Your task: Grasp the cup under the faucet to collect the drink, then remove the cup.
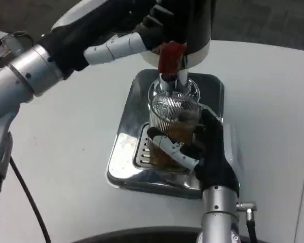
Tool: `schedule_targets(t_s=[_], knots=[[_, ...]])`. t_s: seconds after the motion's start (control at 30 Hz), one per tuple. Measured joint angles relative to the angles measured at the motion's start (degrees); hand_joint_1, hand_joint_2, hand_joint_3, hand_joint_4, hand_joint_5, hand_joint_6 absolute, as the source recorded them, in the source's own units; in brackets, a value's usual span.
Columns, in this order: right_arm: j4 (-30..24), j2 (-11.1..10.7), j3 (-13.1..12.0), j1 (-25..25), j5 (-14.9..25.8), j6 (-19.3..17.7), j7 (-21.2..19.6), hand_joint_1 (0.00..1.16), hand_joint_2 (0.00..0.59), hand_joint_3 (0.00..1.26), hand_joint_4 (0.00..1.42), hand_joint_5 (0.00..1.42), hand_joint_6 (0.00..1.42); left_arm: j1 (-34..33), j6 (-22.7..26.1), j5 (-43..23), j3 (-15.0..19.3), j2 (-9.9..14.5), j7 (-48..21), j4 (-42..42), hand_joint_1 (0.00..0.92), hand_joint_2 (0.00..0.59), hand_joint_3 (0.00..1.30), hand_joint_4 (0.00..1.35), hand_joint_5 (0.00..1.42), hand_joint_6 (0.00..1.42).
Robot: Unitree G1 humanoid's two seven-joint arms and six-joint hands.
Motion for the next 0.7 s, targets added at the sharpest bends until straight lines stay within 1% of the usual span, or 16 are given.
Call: schedule_targets(t_s=[0.07, 0.17, 0.33, 0.5, 0.53, 0.6, 0.63, 0.7], knots=[[-0.8, 0.0, -0.3, 0.5, 0.0, 0.0, 0.1, 0.81, 0.240, 0.64, 0.72, 0.80, 0.30, 0.0, 0.4, -0.2, 0.2, 0.0, 0.0, -0.4, 0.000, 0.003, 0.22, 0.29, 0.43, 0.28], [-3.5, 0.0, -1.0, 2.8, -0.4, 0.0, 0.4, 0.81, 0.235, 0.65, 0.73, 0.80, 0.32, 0.0, 1.0, -0.2, 0.4, -0.1, 0.0, -1.2, 0.000, 0.003, 0.22, 0.29, 0.43, 0.29], [-7.0, -0.8, -2.1, 5.2, -0.8, 0.0, 1.8, 0.81, 0.233, 0.67, 0.74, 0.83, 0.33, 1.2, 1.8, -1.3, 1.1, -0.1, 0.0, -3.1, 0.000, 0.002, 0.23, 0.30, 0.44, 0.29], [-11.3, -2.3, -3.1, 7.7, -1.8, 0.1, 3.2, 0.81, 0.226, 0.68, 0.75, 0.84, 0.34, 3.6, 3.1, -2.2, 2.5, 0.2, 0.2, -6.6, 0.000, 0.005, 0.24, 0.32, 0.45, 0.31], [-11.4, -2.4, -3.3, 7.9, -1.8, 0.1, 3.3, 0.82, 0.224, 0.68, 0.75, 0.84, 0.35, 3.7, 3.2, -2.2, 2.6, 0.3, 0.3, -6.9, 0.000, 0.005, 0.24, 0.32, 0.46, 0.31], [-13.3, -2.8, -3.6, 9.6, -1.8, 0.1, 4.4, 0.82, 0.223, 0.68, 0.75, 0.85, 0.36, 5.4, 4.1, -2.6, 3.2, 0.6, 0.3, -9.4, 0.000, 0.005, 0.25, 0.32, 0.46, 0.32], [-15.0, -3.5, -4.0, 11.1, -1.8, 0.2, 4.9, 0.82, 0.223, 0.69, 0.76, 0.85, 0.36, 7.5, 4.9, -3.5, 4.1, 0.9, 0.3, -11.9, 0.000, 0.005, 0.25, 0.33, 0.46, 0.32], [-16.8, -4.6, -4.8, 12.5, -1.8, 0.2, 5.6, 0.82, 0.223, 0.70, 0.76, 0.86, 0.36, 9.6, 6.4, -4.2, 5.0, 1.4, 0.4, -14.0, 0.000, 0.005, 0.25, 0.33, 0.46, 0.32]])
